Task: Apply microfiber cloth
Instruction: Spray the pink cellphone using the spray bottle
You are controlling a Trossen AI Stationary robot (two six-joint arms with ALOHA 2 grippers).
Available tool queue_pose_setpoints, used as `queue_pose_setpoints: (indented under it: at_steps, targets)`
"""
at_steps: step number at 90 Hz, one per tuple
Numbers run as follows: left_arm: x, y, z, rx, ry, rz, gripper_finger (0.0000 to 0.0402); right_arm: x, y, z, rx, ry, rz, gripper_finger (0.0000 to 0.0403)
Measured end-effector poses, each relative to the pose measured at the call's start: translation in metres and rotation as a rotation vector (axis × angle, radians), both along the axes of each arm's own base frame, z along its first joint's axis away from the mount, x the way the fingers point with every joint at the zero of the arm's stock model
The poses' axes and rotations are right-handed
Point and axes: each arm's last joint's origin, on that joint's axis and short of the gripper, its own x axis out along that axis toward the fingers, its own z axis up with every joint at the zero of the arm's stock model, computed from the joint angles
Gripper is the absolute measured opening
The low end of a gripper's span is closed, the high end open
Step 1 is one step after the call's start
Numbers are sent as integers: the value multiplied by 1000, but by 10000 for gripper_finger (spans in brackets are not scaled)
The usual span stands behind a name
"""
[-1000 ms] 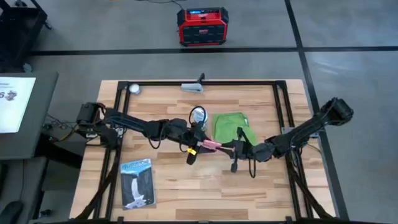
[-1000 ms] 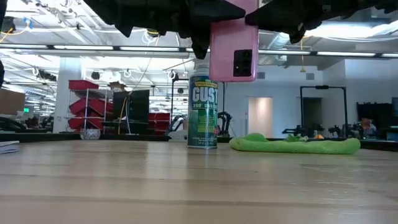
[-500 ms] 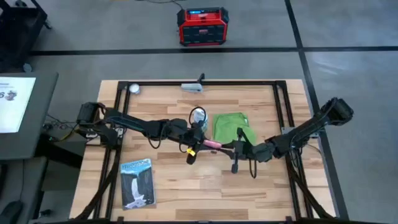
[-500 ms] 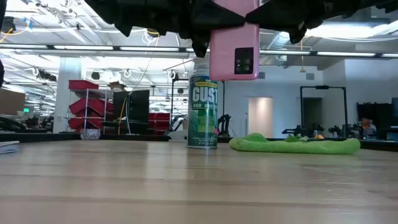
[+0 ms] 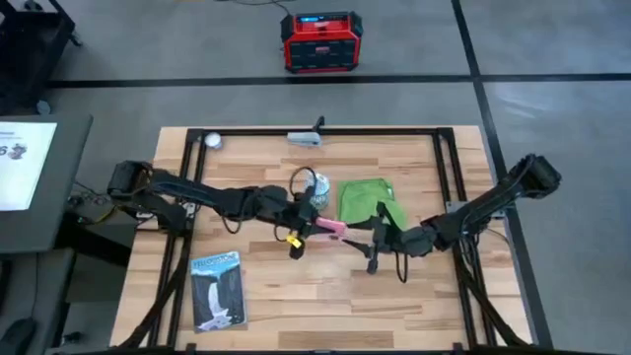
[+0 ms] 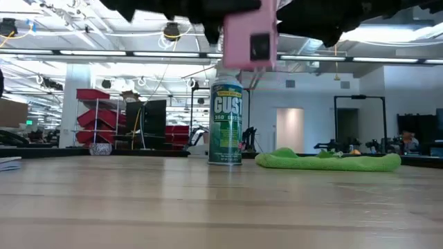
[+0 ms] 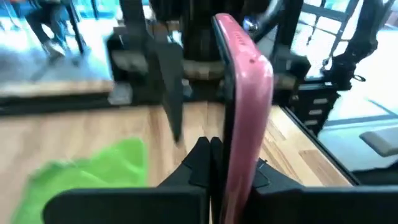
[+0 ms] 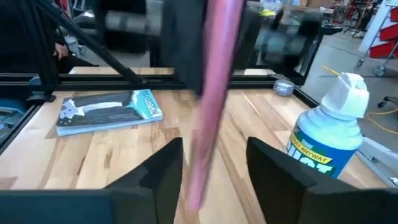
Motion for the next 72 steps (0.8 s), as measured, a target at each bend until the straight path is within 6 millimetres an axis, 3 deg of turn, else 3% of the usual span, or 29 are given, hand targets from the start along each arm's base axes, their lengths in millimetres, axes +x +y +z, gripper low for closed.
queue_pose_setpoints:
  at_steps: [8, 22, 43, 72]
  targets:
    - [-14, 3, 14, 49, 3, 50, 3, 0, -1, 0, -3, 2, -13, 128]
    - [-39, 12, 31, 123, 50, 169, 2, 3, -9, -3, -23, 37, -43, 15]
    - [-60, 25, 48, 173, 44, 264, 2, 9, -35, -10, -20, 101, -139, 0]
    - [-82, 39, 55, 225, 106, 473, 2, 15, -49, -8, -21, 96, -101, 0]
